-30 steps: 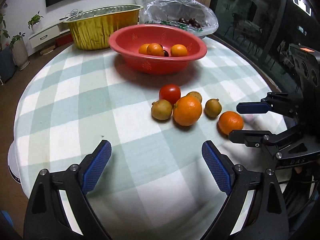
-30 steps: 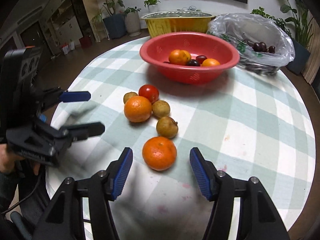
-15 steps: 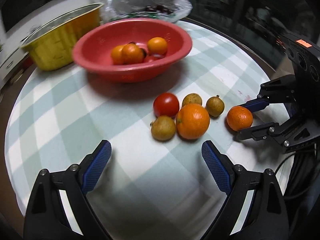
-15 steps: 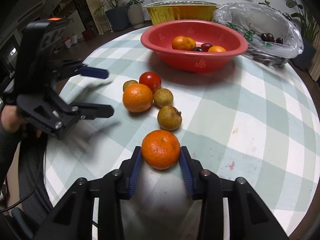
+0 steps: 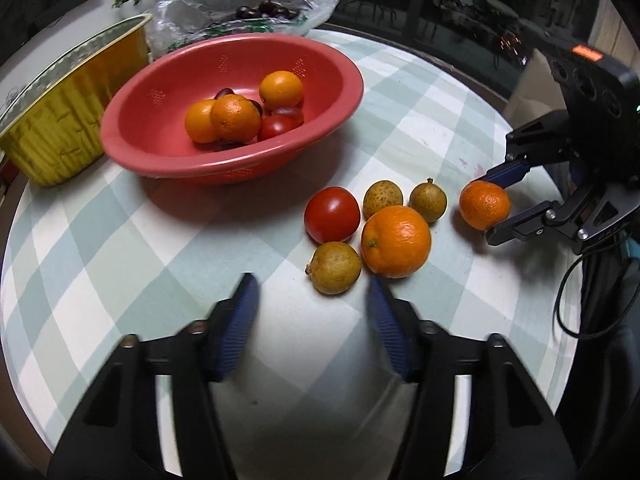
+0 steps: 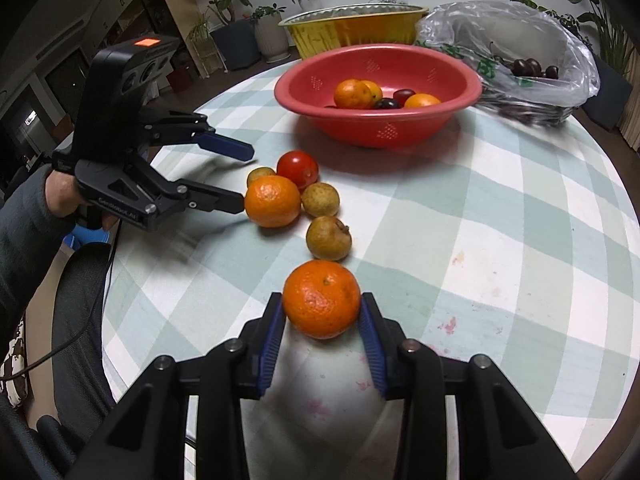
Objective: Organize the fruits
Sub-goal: 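Grasp a small brown pear with the left gripper while the right holds the mandarin, then carry pear and mandarin into the red bowl and open both grippers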
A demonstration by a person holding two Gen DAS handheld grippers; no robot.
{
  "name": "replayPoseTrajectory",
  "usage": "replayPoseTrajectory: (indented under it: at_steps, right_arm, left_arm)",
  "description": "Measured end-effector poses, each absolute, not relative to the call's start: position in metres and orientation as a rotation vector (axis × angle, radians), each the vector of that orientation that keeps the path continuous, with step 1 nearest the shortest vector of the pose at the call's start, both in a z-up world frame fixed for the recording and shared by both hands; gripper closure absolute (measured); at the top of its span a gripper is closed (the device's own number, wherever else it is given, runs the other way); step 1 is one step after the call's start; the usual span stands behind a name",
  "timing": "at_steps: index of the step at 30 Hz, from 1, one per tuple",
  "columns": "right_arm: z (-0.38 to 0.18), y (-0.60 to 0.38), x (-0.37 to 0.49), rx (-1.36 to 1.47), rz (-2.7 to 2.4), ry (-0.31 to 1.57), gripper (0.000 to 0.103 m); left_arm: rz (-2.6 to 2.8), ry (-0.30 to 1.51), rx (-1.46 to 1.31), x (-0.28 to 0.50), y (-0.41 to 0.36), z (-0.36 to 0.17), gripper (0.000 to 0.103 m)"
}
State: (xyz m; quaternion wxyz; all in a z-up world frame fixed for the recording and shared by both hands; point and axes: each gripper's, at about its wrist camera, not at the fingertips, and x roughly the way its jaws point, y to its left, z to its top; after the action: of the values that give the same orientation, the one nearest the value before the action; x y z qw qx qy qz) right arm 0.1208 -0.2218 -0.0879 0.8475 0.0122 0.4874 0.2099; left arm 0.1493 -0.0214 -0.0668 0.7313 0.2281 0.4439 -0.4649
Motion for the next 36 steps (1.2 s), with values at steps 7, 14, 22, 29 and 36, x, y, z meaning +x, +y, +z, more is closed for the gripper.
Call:
replayPoseTrajectory:
  at_steps: [7, 14, 22, 29, 36]
  right_arm:
    - [-0.087, -0.223, 0.122, 0.028, 0.446, 1.029, 0.063]
    - [-0.087, -0.226, 0.123, 0.043, 0.442, 1.027, 0.063]
    - [-0.085, -0.227, 0.122, 0.056, 0.440, 1.015, 0.063]
    - [-0.078, -0.231, 0.122, 0.076, 0.433, 0.991, 0.063]
    - [-0.063, -0.241, 0.129, 0.080, 0.417, 0.958, 0.063]
  left_arm:
    - [-1.056, 0.961, 0.505, 0.148, -0.035, -0.071, 0.065]
    - [-1.047, 0.951, 0.511, 0.139, -0.036, -0.069, 0.076]
    - [-1.017, 0.930, 0.473, 0.124, -0.029, -0.065, 0.076]
    - [-1.001, 0.911, 0.405, 0.108, -0.017, -0.052, 0.076]
    - [-0.982, 0.853, 0.295, 0.110, -0.007, -0.019, 0.076]
